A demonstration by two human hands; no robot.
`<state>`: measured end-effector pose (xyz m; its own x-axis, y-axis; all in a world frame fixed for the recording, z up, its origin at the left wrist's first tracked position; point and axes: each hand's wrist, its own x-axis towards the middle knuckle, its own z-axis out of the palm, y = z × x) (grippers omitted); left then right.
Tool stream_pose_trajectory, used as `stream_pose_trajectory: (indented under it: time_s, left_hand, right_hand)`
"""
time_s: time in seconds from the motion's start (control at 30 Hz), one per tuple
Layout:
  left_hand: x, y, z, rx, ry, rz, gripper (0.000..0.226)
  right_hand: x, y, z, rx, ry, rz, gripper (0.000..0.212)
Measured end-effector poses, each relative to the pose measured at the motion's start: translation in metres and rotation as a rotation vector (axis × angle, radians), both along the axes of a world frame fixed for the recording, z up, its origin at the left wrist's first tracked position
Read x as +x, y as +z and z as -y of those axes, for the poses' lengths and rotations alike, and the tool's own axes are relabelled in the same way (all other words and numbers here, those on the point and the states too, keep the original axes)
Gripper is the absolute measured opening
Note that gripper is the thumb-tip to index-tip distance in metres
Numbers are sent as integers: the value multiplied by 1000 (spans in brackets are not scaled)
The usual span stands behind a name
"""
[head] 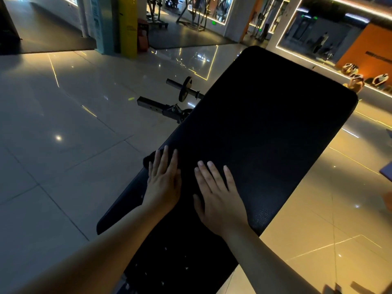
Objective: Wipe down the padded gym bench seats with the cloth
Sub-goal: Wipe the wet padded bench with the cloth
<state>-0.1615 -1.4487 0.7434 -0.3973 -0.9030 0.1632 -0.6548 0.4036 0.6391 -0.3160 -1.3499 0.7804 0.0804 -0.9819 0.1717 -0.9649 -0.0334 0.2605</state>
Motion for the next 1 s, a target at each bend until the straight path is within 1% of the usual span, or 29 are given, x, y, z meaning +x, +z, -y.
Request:
stream_pose_trajectory:
  time_s: [0.07, 0.1, 0.17, 0.27, 0.33, 0.43, 0.5, 0.6, 0.67, 0.73, 0.8, 0.9, 0.93, 1.0]
  left_hand:
    - [-15, 7, 1, -6, 27, 10, 61]
    - [-18, 7, -3, -26, -1, 15, 61]
    - [-11, 4, -13, -87, -121, 39, 61]
    - [14, -12, -17, -236, -270, 165, 61]
    - [20, -13, -6, -259, -236, 162, 58]
    - [-3, 7, 17, -111, -95, 33, 57]
    - [-24, 22, 29, -76, -56, -5, 57]
    - [-34, 32, 29, -155, -132, 4, 57]
    - [-22, 23, 22, -243, -202, 41, 55]
    - [-4, 9, 17, -284, -211, 75, 55]
    - [7, 2, 18, -183, -99, 45, 57]
    - [-8, 16, 27, 26, 59, -30, 60]
    - [-16, 23, 30, 41, 72, -29, 60]
    - [-28, 31, 29, -19, 23, -11, 60]
  right_hand:
    - [-1, -1, -1, 3, -13, -13, 72]
    - [-1, -1, -2, 4, -17, -14, 74]
    - [-1, -2, -2, -2, -16, -6, 72]
    - [0, -3, -1, -16, -12, 14, 69]
    - [-1, -3, -2, -22, -11, 17, 68]
    - [-4, -3, -4, -16, -13, 23, 70]
    - [-4, -4, -4, -14, -3, 19, 75]
    - [-5, -5, -4, -10, 5, -2, 79]
    - [-5, -4, -3, -14, 0, 7, 75]
    - [-4, -4, -3, -23, 2, 20, 70]
    - [-3, -5, -2, -28, -2, 28, 68]
    - [-4, -4, -1, -21, -10, 18, 70]
    - [-5, -5, -1, -18, -8, 15, 71]
    - [-5, -5, -2, -17, -8, 20, 75]
